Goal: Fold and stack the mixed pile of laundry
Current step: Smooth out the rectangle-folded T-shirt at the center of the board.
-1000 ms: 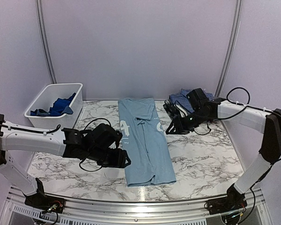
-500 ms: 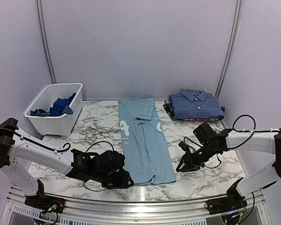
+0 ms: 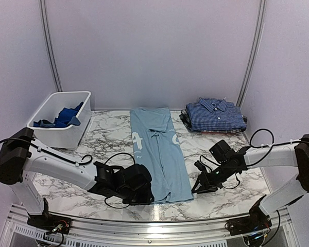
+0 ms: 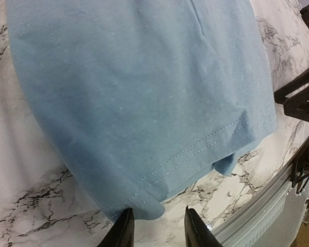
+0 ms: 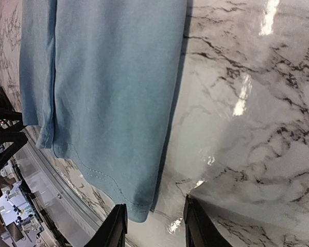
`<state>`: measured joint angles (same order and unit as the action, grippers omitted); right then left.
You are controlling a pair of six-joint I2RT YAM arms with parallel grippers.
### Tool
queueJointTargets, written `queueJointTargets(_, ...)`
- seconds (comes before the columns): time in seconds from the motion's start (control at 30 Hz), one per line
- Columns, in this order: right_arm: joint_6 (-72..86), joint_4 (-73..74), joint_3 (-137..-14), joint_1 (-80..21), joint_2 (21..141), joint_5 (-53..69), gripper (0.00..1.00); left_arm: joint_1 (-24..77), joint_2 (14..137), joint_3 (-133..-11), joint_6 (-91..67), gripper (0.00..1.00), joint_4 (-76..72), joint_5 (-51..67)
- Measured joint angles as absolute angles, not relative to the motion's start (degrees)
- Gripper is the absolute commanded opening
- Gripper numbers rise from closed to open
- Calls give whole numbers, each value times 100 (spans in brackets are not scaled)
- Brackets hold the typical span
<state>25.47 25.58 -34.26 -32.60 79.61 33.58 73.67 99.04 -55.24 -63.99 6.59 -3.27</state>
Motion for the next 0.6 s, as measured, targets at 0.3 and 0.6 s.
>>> queueJointTargets(0.3, 2532, 2357, -3413, -3336, 8167, 3509, 36, 7373, 9920, -5522, -6667, 27, 1444, -491)
queueJointTargets(0.6, 2534, 1944, -3295, -3361, 8324, 3789, 34, 7382, 9623, -5236, -6816, 27, 1710, -532)
